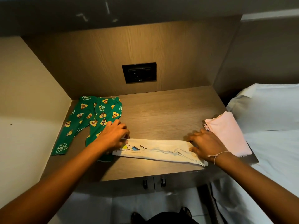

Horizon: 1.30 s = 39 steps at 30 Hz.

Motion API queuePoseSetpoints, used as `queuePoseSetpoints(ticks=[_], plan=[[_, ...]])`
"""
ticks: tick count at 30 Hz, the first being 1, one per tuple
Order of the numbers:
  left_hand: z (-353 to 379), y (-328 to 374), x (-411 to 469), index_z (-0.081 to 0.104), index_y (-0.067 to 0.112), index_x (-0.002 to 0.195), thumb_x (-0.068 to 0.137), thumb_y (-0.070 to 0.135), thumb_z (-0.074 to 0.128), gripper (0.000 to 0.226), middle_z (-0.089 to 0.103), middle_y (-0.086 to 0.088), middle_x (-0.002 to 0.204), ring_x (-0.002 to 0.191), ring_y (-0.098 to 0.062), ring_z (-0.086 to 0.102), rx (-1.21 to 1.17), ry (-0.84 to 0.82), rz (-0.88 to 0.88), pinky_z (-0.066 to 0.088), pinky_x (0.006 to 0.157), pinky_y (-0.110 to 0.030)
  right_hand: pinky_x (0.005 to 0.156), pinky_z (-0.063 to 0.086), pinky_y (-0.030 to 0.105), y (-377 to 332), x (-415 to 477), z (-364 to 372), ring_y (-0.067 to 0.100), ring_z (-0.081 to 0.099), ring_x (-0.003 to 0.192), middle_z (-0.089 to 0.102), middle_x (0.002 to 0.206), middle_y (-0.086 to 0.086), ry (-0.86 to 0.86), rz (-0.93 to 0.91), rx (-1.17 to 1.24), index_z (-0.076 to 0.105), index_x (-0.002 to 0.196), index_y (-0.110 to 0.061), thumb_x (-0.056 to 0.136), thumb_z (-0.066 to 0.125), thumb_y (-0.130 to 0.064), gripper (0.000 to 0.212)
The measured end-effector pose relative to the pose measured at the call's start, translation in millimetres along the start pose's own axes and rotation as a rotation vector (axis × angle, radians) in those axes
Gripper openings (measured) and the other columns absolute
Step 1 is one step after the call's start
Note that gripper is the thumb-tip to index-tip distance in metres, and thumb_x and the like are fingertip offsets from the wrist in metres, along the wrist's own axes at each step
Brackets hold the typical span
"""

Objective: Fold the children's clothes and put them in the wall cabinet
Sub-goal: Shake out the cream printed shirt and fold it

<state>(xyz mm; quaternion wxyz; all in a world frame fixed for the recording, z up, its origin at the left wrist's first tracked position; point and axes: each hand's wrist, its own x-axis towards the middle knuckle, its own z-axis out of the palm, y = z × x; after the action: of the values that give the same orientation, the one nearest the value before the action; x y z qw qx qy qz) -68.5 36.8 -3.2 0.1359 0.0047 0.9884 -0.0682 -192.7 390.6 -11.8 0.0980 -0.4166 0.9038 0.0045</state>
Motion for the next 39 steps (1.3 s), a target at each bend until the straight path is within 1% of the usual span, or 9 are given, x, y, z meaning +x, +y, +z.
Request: queuePoseSetpoints(ticks=[4,9,16,19,23,28,31,35,39], plan=[[-23.6,-6.6,29.8,0.061,0.034,0.099,0.083,0.042,0.067,0.018,0.063,0.011,0.102,0.094,-0.009,0.035,-0.095,0.071,-0.019,0.027,0.080,-0.033,0.078,0.053,0.031,-2.8,-8.1,4.1,0.014,0.058,0.093,0.067,0.104,-0.004,0.049,0.123,0.151,0.060,0.107,-0.032,0.084,0.063,-0.046,0.028],[-61.2,0.8,99.8,0.063,0.032,0.098,0.084,0.033,0.066,0.013,0.067,0.005,0.103,0.098,-0.018,0.044,-0.058,0.225,-0.037,0.029,0.081,-0.039,0.060,0.052,0.025,-29.8,-23.3,13.5,0.009,0.059,0.071,0.065,0.082,-0.009,0.102,0.318,0.369,0.052,0.093,-0.035,0.077,0.068,-0.049,0.027],[-55.5,38.5,175.1,0.068,0.020,0.107,0.086,0.029,0.065,0.024,0.055,-0.011,0.116,0.109,-0.032,0.050,-0.068,0.275,-0.133,0.041,0.085,-0.043,0.065,0.048,0.028,-78.7,-21.9,28.2,0.011,0.057,0.078,0.063,0.079,-0.011,0.225,0.379,0.434,0.056,0.087,-0.031,0.078,0.065,-0.051,0.024],[-44.9,54.5,172.7,0.059,0.018,0.122,0.085,0.024,0.068,0.039,0.051,-0.012,0.121,0.106,-0.033,0.054,-0.280,0.353,-0.173,0.049,0.084,-0.044,0.063,0.047,0.026,-80.5,-26.6,29.6,0.008,0.056,0.077,0.060,0.075,-0.014,0.239,0.365,0.534,0.058,0.088,-0.031,0.081,0.063,-0.051,0.022],[-32.4,72.8,109.9,0.055,0.020,0.123,0.087,0.029,0.064,0.038,0.056,-0.006,0.120,0.106,-0.027,0.057,-0.563,0.508,-0.094,0.051,0.085,-0.042,0.073,0.047,0.022,-56.9,-44.9,32.3,0.002,0.052,0.091,0.063,0.096,-0.020,0.272,0.229,0.564,0.062,0.103,-0.037,0.081,0.061,-0.054,0.028],[16.3,103.6,-16.0,0.054,0.036,0.125,0.085,0.064,0.051,0.049,0.057,0.008,0.128,0.119,-0.010,0.047,-0.527,0.286,0.267,0.041,0.095,-0.035,0.088,0.044,0.033,-40.4,-65.3,47.8,0.012,0.046,0.115,0.051,0.128,-0.013,0.161,-0.136,0.271,0.047,0.133,-0.038,0.074,0.057,-0.070,0.067],[34.2,120.6,-47.5,0.049,0.039,0.131,0.078,0.073,0.050,0.063,0.050,0.012,0.139,0.131,-0.011,0.039,-0.424,0.213,0.321,0.034,0.100,-0.035,0.084,0.044,0.035,-38.9,-61.6,53.8,0.018,0.048,0.113,0.052,0.129,-0.006,0.180,-0.208,0.111,0.047,0.132,-0.036,0.073,0.063,-0.058,0.065],[41.0,131.9,-55.6,0.050,0.035,0.127,0.075,0.064,0.060,0.060,0.055,0.008,0.136,0.130,-0.015,0.045,-0.389,0.319,0.262,0.039,0.099,-0.038,0.077,0.042,0.034,-42.9,-52.5,55.6,0.020,0.052,0.106,0.059,0.118,-0.005,0.240,-0.219,0.138,0.056,0.121,-0.031,0.071,0.070,-0.037,0.053],[43.0,146.9,-62.3,0.064,0.028,0.111,0.077,0.040,0.069,0.036,0.066,0.007,0.121,0.116,-0.015,0.057,-0.446,0.453,0.168,0.049,0.086,-0.038,0.078,0.039,0.029,-49.8,-57.6,53.9,0.017,0.052,0.103,0.063,0.109,-0.009,0.281,-0.223,0.283,0.065,0.111,-0.030,0.073,0.071,-0.030,0.039]])
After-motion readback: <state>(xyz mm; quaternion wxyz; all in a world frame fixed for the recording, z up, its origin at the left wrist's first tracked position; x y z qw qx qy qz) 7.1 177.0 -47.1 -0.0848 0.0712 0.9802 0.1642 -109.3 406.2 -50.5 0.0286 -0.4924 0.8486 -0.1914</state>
